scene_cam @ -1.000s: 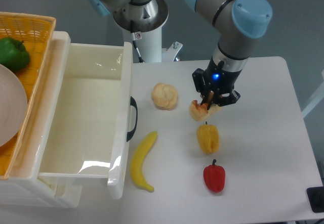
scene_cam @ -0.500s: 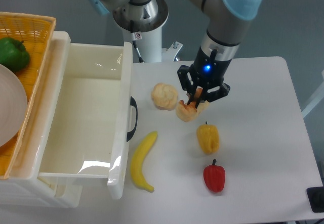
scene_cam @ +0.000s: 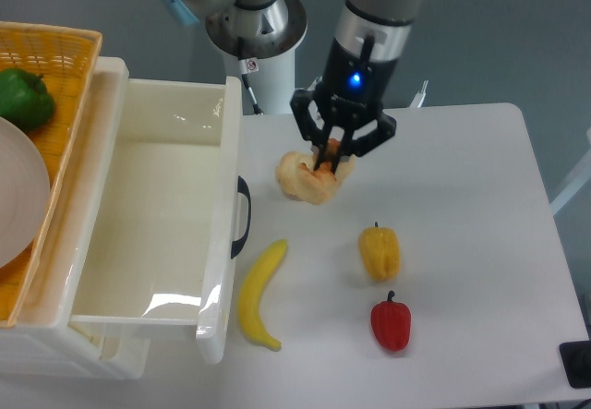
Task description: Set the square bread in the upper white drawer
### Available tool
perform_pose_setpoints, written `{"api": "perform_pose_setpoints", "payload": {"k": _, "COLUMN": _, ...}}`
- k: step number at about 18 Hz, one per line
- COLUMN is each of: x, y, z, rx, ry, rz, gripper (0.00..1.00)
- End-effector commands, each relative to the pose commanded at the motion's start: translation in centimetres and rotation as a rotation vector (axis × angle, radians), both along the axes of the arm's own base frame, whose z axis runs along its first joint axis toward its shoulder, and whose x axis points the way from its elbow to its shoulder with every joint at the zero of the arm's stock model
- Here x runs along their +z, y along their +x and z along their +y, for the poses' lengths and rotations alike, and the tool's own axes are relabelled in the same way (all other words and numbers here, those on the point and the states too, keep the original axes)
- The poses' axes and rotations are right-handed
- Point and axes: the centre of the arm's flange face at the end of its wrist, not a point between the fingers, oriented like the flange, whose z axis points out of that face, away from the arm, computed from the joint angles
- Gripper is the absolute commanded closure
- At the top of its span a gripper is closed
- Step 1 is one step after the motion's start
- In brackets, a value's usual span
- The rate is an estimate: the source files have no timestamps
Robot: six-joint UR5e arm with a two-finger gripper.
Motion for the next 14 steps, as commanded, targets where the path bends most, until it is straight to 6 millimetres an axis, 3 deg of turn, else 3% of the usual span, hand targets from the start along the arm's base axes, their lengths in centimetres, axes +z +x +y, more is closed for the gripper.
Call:
{"api": "perform_pose_setpoints", "payload": {"k": 3, "x": 1.1, "y": 2.0, "z": 0.8, "rx": 0.017, "ry": 0.016, "rz": -0.015, "gripper": 0.72}}
{"api": "perform_pose_setpoints", "payload": {"k": 6, "x": 1.6, "y": 4.8, "z": 3.1, "rx": -0.005, "ry": 0.044, "rz": -0.041, "gripper": 0.67}}
{"api": "perform_pose_setpoints", "payload": {"k": 11, "x": 1.2, "y": 7.8, "z": 5.3, "rx": -0.076, "ry": 0.044, "rz": -0.051, "gripper": 0.59}}
{"api": "perform_pose_setpoints", "payload": {"k": 14, "x": 0.7, "y": 9.3, "z": 6.3, "rx": -0.108, "ry": 0.037, "rz": -0.061, "gripper": 0.58}}
